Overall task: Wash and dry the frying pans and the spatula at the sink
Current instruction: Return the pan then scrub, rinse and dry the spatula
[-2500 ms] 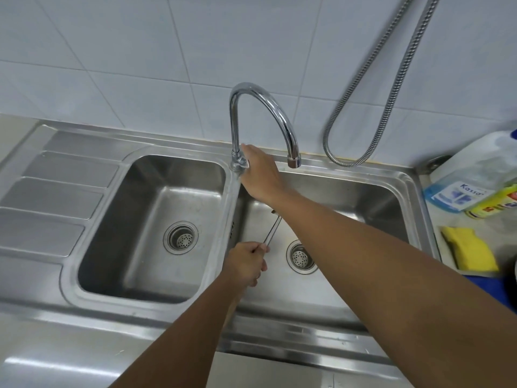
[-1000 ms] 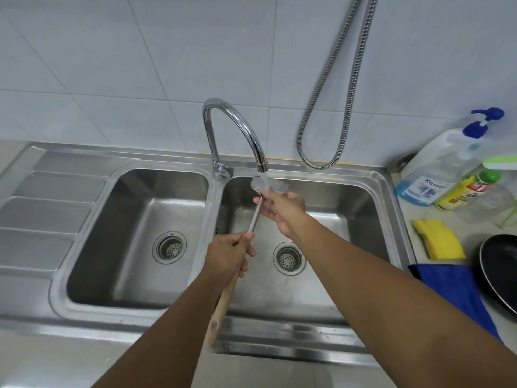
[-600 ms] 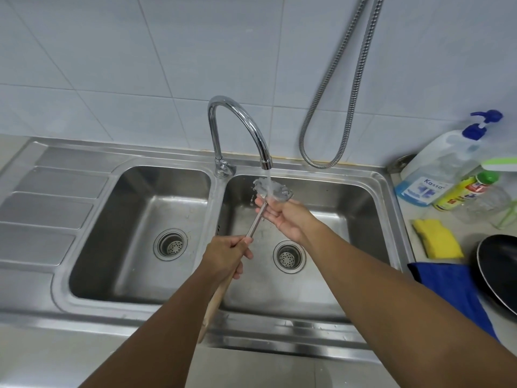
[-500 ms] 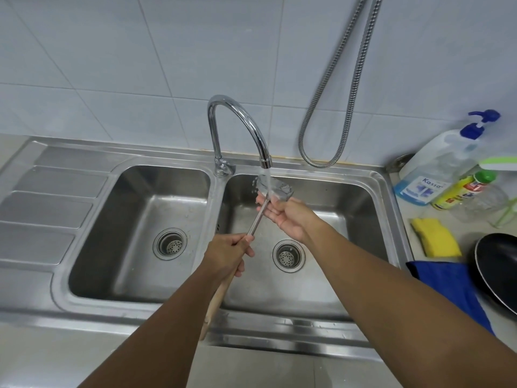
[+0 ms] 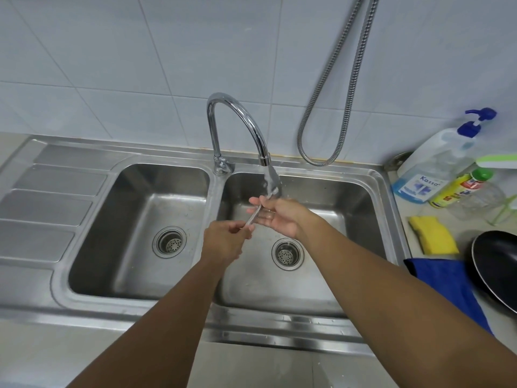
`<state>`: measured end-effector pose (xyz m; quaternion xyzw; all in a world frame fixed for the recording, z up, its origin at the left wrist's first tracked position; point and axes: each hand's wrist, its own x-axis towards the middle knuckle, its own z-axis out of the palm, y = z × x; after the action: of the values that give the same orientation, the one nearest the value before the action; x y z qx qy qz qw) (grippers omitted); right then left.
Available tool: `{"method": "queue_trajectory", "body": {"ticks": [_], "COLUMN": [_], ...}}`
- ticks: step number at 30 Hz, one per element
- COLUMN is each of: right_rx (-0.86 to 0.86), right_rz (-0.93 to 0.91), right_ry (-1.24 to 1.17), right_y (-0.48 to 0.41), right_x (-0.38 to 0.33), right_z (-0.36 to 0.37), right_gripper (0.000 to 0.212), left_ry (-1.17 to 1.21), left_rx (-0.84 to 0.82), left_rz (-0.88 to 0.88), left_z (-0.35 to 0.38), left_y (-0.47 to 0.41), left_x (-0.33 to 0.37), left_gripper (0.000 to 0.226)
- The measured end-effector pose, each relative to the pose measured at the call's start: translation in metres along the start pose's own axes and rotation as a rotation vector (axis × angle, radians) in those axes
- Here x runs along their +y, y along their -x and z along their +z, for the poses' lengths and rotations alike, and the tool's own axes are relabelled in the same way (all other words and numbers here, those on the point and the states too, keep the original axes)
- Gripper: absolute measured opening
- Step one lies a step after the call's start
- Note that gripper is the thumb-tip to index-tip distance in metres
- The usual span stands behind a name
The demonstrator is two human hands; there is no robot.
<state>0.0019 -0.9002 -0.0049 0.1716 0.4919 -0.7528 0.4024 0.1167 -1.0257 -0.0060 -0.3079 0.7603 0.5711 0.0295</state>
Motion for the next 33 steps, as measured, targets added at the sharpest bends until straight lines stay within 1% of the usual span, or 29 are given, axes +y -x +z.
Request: {"method": "queue_trajectory", "body": {"ticks": [1, 3, 5, 7, 9, 11, 14, 17, 18, 21, 23, 27, 30, 32, 33], "right_rx": [0.024, 0.059, 0.084, 0.117, 0.117, 0.101, 0.052, 0.015, 0.004, -0.020, 0.063, 0.299, 0.416, 0.458, 0.480], "right_rz": [0.005, -0.017, -0.048, -0.080, -0.107, -0.129, -0.134, -0.155, -0.153, -0.142, -0.145, -0.172, -0.205, -0.248, -0.255], "right_ry": [-0.003, -0.047, -0.101, -0.172, -0.225, -0.246, -0.175, -0.093, -0.066, -0.065, -0.132, -0.256, -0.287, -0.279, -0.282], "right_y": [-0.001, -0.004, -0.005, -0.007, -0.010, -0.013, -0.009, -0.006, -0.005, -0.006, -0.014, -0.035, -0.036, -0.032, -0.031], "right_x": [0.001, 0.002, -0.002, -0.008, -0.015, -0.018, -0.013, -0.003, -0.002, 0.003, 0.005, 0.005, 0.008, 0.014, 0.017], "right_z": [0.001, 0.001, -0.001, -0.009, -0.018, -0.023, -0.015, -0.005, -0.004, -0.004, -0.007, -0.015, -0.018, -0.020, -0.022], "right_gripper": [0.011, 0.017, 0.027, 0.037, 0.041, 0.043, 0.048, 0.046, 0.043, 0.021, 0.020, 0.037, 0.041, 0.042, 0.039], "left_ry": [-0.028, -0.091, -0.166, -0.247, -0.307, -0.318, -0.334, -0.351, -0.350, -0.357, -0.370, -0.426, -0.404, -0.390, -0.377], "left_rx": [0.008, -0.014, -0.104, -0.224, -0.292, -0.295, -0.234, -0.201, -0.196, -0.184, -0.181, -0.252, -0.366, -0.486, -0.560], "left_rz": [0.027, 0.053, -0.014, -0.096, -0.098, -0.050, 0.007, 0.005, -0.003, -0.022, -0.029, -0.026, -0.089, -0.182, -0.243], "left_z": [0.001, 0.002, 0.000, -0.006, -0.013, -0.015, -0.007, 0.000, 0.000, -0.005, -0.011, -0.025, -0.037, -0.044, -0.047], "left_y": [-0.002, -0.005, -0.008, -0.008, -0.007, -0.007, -0.012, -0.019, -0.019, -0.016, -0.012, -0.002, 0.005, 0.008, 0.011], "left_x": [0.003, 0.008, 0.011, 0.011, 0.012, 0.015, 0.025, 0.032, 0.033, 0.031, 0.028, 0.022, 0.025, 0.036, 0.042], "left_gripper": [0.018, 0.021, 0.027, 0.038, 0.045, 0.046, 0.040, 0.035, 0.034, 0.035, 0.035, 0.037, 0.036, 0.032, 0.029]}}
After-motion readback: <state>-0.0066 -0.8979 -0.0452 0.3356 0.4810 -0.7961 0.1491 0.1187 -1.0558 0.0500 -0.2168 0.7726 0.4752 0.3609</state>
